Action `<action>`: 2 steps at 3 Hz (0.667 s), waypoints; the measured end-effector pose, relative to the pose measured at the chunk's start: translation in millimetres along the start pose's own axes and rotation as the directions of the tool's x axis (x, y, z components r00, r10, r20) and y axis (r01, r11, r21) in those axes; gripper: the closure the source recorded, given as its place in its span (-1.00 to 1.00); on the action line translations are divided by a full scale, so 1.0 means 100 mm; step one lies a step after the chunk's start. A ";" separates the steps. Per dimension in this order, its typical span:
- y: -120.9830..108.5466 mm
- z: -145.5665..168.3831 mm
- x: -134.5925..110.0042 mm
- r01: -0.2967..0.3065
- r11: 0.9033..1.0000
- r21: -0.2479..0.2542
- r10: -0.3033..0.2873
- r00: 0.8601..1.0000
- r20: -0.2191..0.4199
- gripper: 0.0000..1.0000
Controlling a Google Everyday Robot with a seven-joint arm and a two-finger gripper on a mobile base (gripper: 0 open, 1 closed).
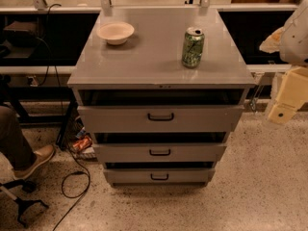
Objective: Open middle drawer
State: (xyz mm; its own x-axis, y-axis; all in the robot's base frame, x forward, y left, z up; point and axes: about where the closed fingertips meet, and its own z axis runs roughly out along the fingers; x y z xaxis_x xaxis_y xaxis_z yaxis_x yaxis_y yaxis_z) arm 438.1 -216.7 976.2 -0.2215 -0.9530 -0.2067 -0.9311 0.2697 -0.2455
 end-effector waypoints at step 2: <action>0.14 0.23 0.09 0.017 0.999 -0.039 -0.016 1.000 0.007 -1.00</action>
Offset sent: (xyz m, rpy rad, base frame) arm -0.0332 -0.0060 -0.1291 0.0491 0.1835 0.1062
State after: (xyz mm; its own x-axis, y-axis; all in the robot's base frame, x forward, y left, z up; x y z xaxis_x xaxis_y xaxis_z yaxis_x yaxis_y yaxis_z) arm 430.2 -218.4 949.2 -0.2041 -0.9563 -0.2092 -0.9452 0.2481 -0.2120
